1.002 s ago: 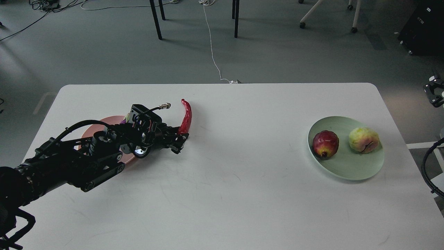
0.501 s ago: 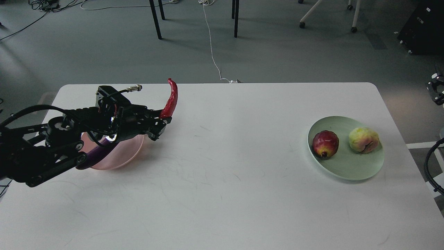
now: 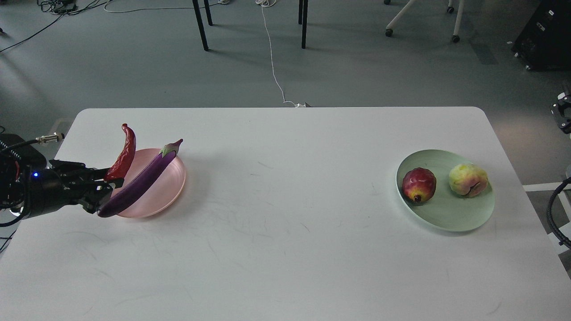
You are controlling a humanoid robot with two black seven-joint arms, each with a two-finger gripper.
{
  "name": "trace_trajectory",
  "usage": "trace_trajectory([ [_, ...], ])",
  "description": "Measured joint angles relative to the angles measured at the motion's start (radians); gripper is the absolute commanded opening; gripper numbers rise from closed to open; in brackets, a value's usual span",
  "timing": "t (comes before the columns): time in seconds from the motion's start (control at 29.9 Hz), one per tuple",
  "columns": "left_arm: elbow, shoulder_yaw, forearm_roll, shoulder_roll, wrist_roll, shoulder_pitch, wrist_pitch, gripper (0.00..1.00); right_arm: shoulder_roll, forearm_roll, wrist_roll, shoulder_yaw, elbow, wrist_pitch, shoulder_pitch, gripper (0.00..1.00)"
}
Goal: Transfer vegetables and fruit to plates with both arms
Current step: 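Place the chili pepper on the pink plate beside the eggplant, release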
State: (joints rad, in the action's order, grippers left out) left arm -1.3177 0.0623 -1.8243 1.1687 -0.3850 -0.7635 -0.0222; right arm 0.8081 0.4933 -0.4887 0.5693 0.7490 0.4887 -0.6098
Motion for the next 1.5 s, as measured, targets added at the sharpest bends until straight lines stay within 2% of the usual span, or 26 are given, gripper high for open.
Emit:
trace_trajectory([
  [0.13,0.026,0.000,-0.003,-0.025,0.015,0.007,-0.001,0.29,0.007,0.000,0.000,0.000,-0.002,0.000,0.000,0.98],
  [0.57,0.013,0.000,-0.011,-0.094,0.016,0.019,-0.004,0.31,0.000,0.000,0.000,-0.002,-0.008,0.000,0.005,0.99],
  [0.6,0.013,0.000,-0.013,-0.102,0.017,0.024,-0.004,0.34,0.000,0.000,0.000,-0.001,-0.008,0.000,0.005,0.98],
  [0.7,0.016,0.000,-0.015,-0.126,0.021,0.038,-0.004,0.62,0.000,0.000,0.000,-0.001,-0.010,0.000,0.005,0.98],
  [0.73,0.019,0.000,-0.015,-0.132,0.021,0.041,-0.004,0.67,0.000,0.000,0.000,-0.001,-0.010,0.000,0.005,0.98],
  [1.24,0.050,-0.001,-0.013,-0.145,0.020,0.046,-0.004,0.71,0.006,-0.001,0.000,-0.002,-0.009,0.000,0.005,0.98],
  [1.37,0.053,0.017,0.005,-0.137,0.017,0.036,-0.004,0.83,0.007,-0.001,0.000,-0.002,-0.009,0.000,0.004,0.99],
  [1.47,0.054,0.082,0.069,-0.136,0.012,0.014,-0.004,0.97,0.008,-0.001,0.000,-0.004,-0.012,0.000,0.002,0.99],
  [1.5,0.054,0.114,0.109,-0.137,0.010,0.010,-0.003,0.97,0.008,-0.001,0.000,-0.004,-0.015,0.000,0.000,0.99],
])
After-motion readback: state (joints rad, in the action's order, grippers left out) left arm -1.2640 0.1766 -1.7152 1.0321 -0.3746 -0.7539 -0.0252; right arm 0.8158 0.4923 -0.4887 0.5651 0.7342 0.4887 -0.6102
